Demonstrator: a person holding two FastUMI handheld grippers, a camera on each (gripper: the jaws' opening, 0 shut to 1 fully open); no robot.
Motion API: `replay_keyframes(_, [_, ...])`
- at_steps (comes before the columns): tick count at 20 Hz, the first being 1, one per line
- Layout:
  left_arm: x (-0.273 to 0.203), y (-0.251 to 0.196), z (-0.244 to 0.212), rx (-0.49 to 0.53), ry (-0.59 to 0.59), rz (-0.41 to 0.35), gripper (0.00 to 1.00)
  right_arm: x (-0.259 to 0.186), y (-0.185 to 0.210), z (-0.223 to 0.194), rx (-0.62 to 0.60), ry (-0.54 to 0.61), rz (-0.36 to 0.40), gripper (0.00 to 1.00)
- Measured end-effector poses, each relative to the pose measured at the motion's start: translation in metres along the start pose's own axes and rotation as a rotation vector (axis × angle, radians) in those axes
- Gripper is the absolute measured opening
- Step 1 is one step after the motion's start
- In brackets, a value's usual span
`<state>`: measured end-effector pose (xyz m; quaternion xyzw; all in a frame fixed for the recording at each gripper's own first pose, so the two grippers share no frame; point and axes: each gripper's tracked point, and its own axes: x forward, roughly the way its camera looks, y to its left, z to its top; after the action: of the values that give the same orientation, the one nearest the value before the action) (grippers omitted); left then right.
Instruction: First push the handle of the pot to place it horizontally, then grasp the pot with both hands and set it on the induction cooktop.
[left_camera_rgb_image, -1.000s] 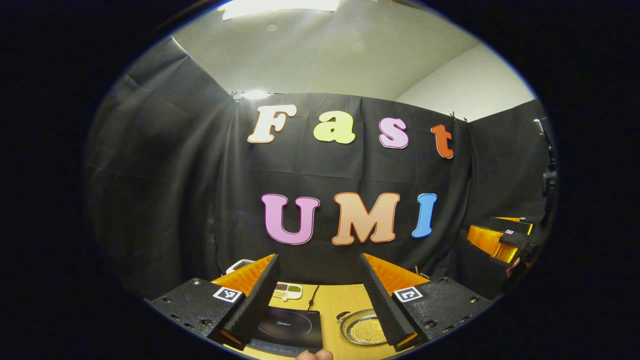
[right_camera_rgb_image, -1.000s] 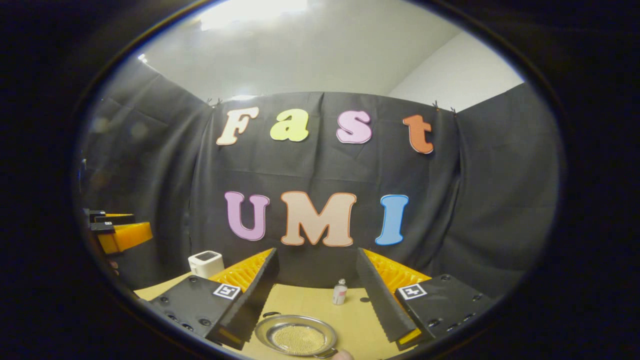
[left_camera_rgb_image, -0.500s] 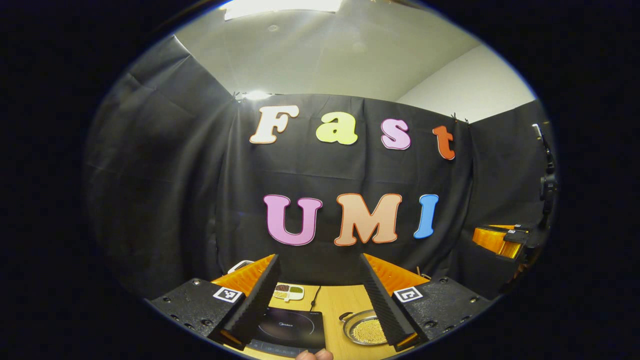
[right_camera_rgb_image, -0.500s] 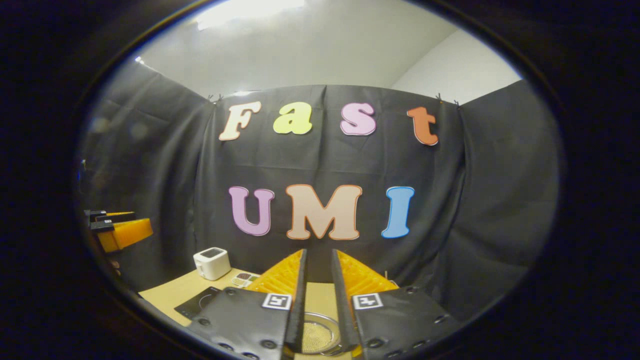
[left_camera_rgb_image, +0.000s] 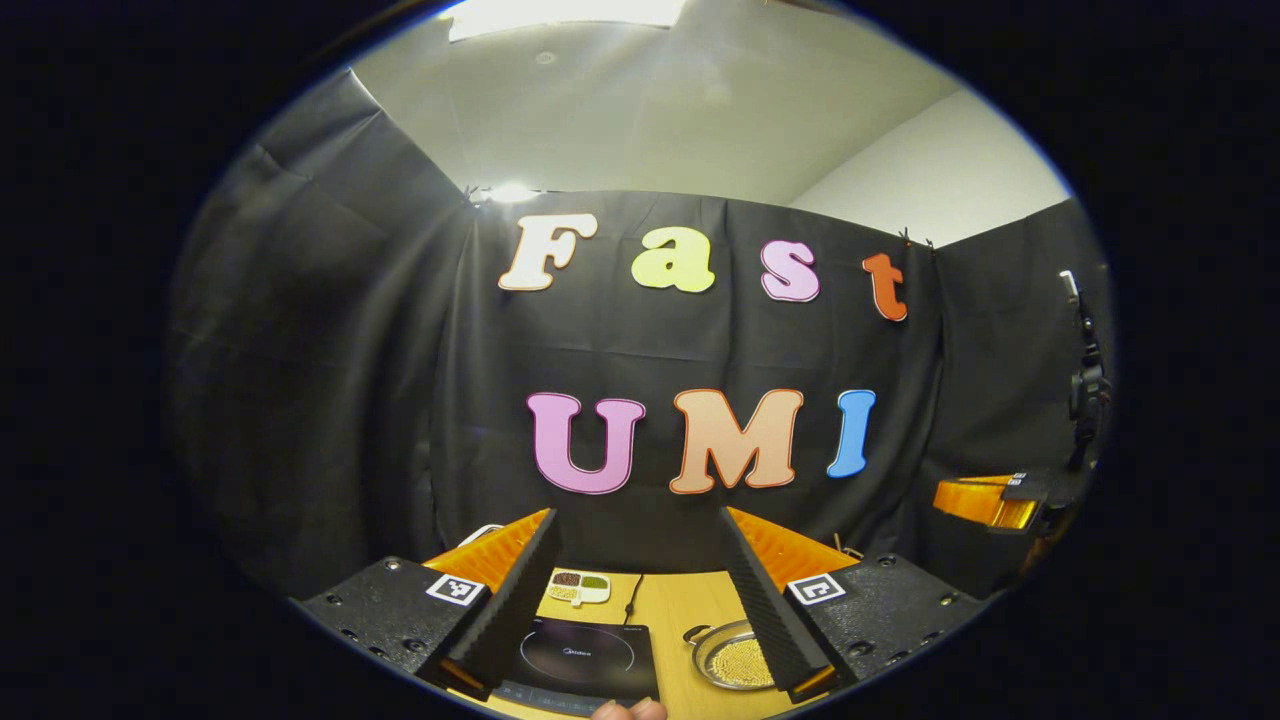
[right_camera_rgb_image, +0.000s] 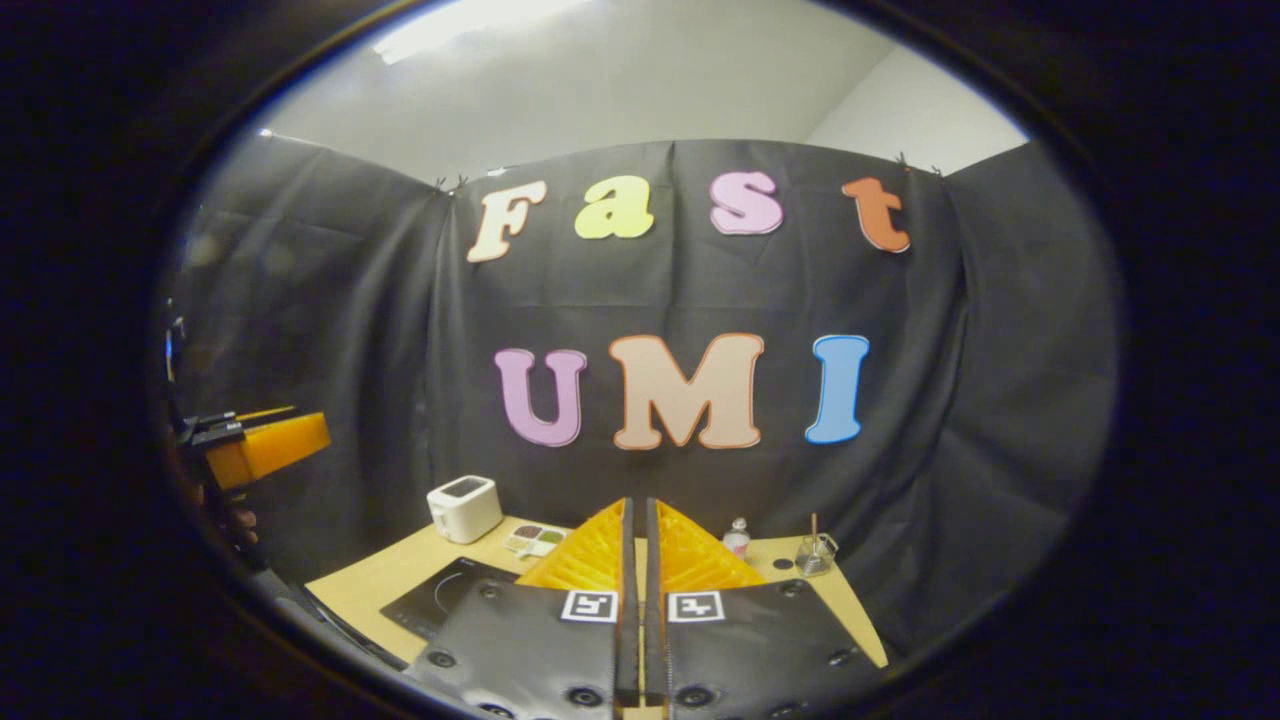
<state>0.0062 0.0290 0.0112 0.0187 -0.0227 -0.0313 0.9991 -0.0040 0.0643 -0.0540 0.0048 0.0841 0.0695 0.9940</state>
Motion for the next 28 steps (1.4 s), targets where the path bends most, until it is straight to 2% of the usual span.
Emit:
replay_keyframes(1, [0.0,0.002,-0.001,0.0,0.0,-0.003,0.94,0.003,0.004,-0.001,0.008,0.006,0.012,0.04])
replay_keyframes(2, [-0.001,0.002,-0.003,-0.003,0.004,-0.004,0.91,0.005,0.005,-0.004,0.022,0.018,0.016,0.06])
replay_keyframes(3, [-0.002,0.003,-0.005,-0.009,0.01,-0.005,0.91,0.005,0.005,-0.012,0.042,0.036,0.019,0.04])
replay_keyframes(5, [-0.001,0.001,-0.011,-0.023,0.024,-0.017,0.91,0.008,0.01,-0.024,0.106,0.069,0.043,0.06])
replay_keyframes(7, [0.001,0.0,-0.019,-0.017,0.048,-0.019,0.94,0.012,0.005,-0.038,0.155,0.104,0.052,0.04])
replay_keyframes(8, [0.002,0.002,-0.022,-0.01,0.061,-0.012,0.91,0.016,0.003,-0.047,0.17,0.124,0.063,0.04])
replay_keyframes(9, [0.005,0.003,-0.024,-0.008,0.061,-0.002,0.95,0.018,0.002,-0.059,0.178,0.146,0.077,0.04])
replay_keyframes(13, [0.023,-0.004,-0.038,-0.03,0.097,0.064,0.95,0.03,-0.014,-0.11,0.186,0.254,0.135,0.02])
replay_keyframes(14, [0.03,-0.01,-0.041,-0.038,0.1,0.069,0.92,0.033,-0.02,-0.12,0.185,0.27,0.15,0.03])
replay_keyframes(17, [0.043,-0.017,-0.057,-0.024,0.145,0.118,0.91,0.042,-0.035,-0.162,0.188,0.345,0.203,0.0])
replay_keyframes(18, [0.047,-0.023,-0.057,-0.028,0.151,0.135,0.95,0.047,-0.04,-0.174,0.192,0.369,0.223,0.02])
replay_keyframes(20, [0.053,-0.035,-0.062,-0.033,0.167,0.157,0.92,0.054,-0.047,-0.199,0.204,0.407,0.268,0.0])
replay_keyframes(21, [0.055,-0.039,-0.066,-0.024,0.177,0.173,0.95,0.057,-0.051,-0.214,0.207,0.431,0.289,0.0])
replay_keyframes(23, [0.058,-0.046,-0.072,0.004,0.206,0.2,0.95,0.06,-0.053,-0.243,0.212,0.479,0.335,0.0])
replay_keyframes(26, [0.061,-0.056,-0.074,0.043,0.217,0.228,0.92,0.056,-0.052,-0.294,0.173,0.559,0.404,0.03])
replay_keyframes(27, [0.062,-0.058,-0.078,0.045,0.231,0.233,0.92,0.052,-0.055,-0.31,0.153,0.586,0.416,0.0])
replay_keyframes(28, [0.063,-0.062,-0.085,0.039,0.248,0.23,0.92,0.054,-0.056,-0.322,0.143,0.605,0.421,0.03])
